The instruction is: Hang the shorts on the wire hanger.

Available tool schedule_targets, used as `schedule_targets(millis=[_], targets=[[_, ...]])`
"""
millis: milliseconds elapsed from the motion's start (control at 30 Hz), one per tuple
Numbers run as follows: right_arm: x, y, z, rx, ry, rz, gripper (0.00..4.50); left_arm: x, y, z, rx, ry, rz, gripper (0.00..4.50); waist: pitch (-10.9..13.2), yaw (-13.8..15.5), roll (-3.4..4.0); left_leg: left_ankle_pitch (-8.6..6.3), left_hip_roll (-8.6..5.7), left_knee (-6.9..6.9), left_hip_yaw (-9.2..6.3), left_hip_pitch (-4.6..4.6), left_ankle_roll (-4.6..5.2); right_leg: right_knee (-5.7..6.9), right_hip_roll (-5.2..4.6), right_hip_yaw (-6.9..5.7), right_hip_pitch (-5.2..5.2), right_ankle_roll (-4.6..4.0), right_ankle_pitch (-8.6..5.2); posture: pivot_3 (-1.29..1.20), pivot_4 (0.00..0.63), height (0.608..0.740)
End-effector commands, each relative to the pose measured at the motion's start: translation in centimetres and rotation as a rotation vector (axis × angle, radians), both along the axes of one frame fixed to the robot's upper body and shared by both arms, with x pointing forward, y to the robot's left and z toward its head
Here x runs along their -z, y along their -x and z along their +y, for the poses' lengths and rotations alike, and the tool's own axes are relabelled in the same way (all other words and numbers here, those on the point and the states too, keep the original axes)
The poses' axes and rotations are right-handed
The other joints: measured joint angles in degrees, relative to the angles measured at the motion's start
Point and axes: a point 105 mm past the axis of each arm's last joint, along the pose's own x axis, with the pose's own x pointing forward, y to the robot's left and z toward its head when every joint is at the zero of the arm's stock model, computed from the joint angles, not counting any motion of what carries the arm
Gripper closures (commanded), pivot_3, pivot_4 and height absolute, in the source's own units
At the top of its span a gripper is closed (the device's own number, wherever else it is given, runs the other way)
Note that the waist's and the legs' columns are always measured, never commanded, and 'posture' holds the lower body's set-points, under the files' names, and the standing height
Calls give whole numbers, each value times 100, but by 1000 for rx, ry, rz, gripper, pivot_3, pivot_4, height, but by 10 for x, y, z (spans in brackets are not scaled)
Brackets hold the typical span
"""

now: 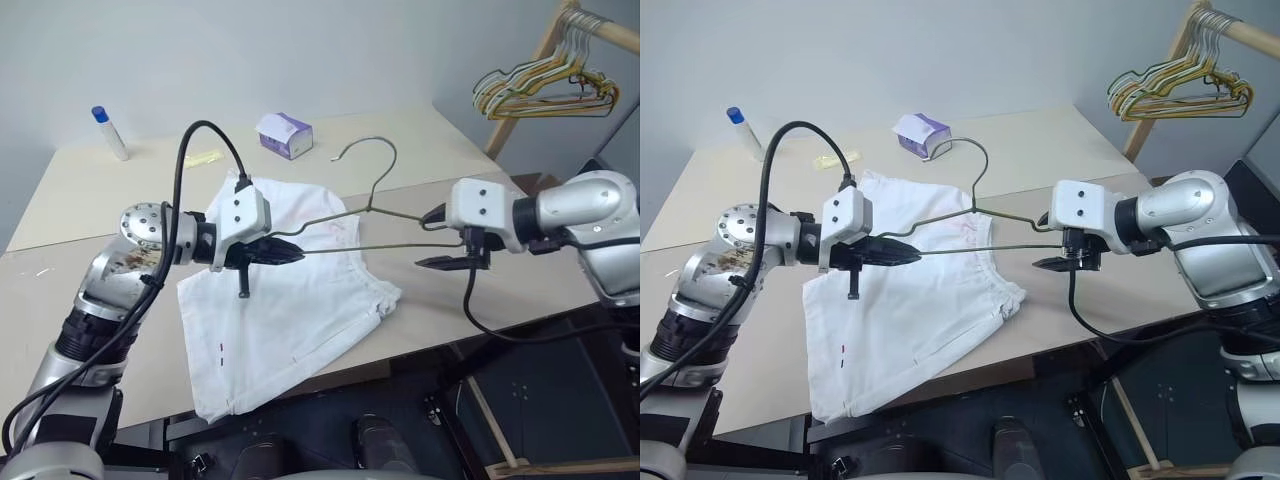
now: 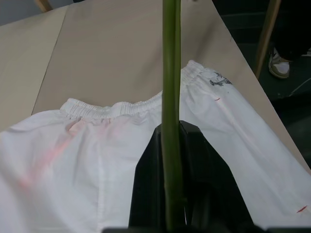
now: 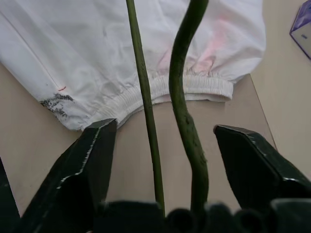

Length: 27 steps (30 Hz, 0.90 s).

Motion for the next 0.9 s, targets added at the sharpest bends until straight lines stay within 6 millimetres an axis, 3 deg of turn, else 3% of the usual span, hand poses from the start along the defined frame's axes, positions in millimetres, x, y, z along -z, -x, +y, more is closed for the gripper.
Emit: schedule_targets(millis=[33,267,433,633,900], targets=[[-14,1,5,-19,-6,-34,1973,-11,3,-4,34,-1,-66,4500,0,14,0,0,0,0,0,0,0,0,0,-1,0,0,0,-86,5,740],[-9,8,8,-35,-8,-5,4452,-10,5,-7,62,6,-66,4500,0,75,0,-2,1,0,0,1,3,0,1,-1,0,0,0,-92,19,740],[-6,17,6,-26,-34,20,4452,-7,8,-7,79,29,-81,4500,0,90,0,-4,1,0,0,0,6,-1,0,-3,0,0,0,-93,31,740],[6,35,-6,49,-97,90,4500,3,9,16,35,67,-79,2819,1,98,-1,-6,3,0,0,0,9,-3,-2,-3,0,-1,-2,-91,51,740],[24,53,-31,211,-169,178,4500,-4,10,41,-77,126,-100,232,2,134,-2,-23,5,0,-2,6,35,0,-5,-5,2,-4,-2,-58,57,740]])
